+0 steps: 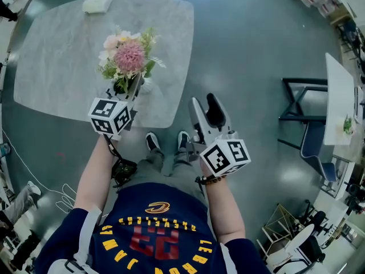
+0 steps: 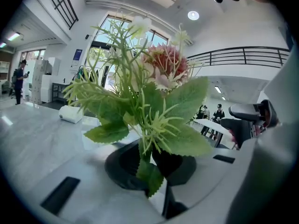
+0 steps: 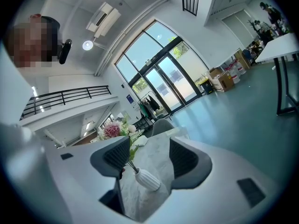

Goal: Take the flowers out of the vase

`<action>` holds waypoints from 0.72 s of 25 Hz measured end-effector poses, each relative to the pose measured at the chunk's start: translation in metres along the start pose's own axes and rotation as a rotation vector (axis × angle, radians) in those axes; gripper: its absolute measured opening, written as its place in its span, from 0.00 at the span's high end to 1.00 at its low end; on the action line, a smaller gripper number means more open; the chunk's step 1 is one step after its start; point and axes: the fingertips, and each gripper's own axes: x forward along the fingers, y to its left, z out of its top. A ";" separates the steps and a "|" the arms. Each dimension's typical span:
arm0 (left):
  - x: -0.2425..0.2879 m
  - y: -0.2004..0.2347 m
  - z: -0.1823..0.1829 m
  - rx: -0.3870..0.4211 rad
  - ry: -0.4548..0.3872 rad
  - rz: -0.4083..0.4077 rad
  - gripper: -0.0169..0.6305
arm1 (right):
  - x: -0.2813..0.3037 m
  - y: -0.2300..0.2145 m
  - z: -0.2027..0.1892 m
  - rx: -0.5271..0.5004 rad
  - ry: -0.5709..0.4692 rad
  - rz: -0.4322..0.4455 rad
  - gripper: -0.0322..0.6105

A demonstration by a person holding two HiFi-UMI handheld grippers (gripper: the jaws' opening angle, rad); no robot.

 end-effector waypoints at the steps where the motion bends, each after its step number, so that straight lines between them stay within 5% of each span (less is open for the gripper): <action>1: -0.002 0.001 0.003 -0.003 -0.007 0.007 0.91 | -0.001 0.001 0.002 0.001 -0.002 0.002 0.54; 18: -0.019 -0.002 0.034 -0.004 -0.098 0.040 0.91 | -0.011 0.004 0.012 -0.007 -0.026 0.031 0.54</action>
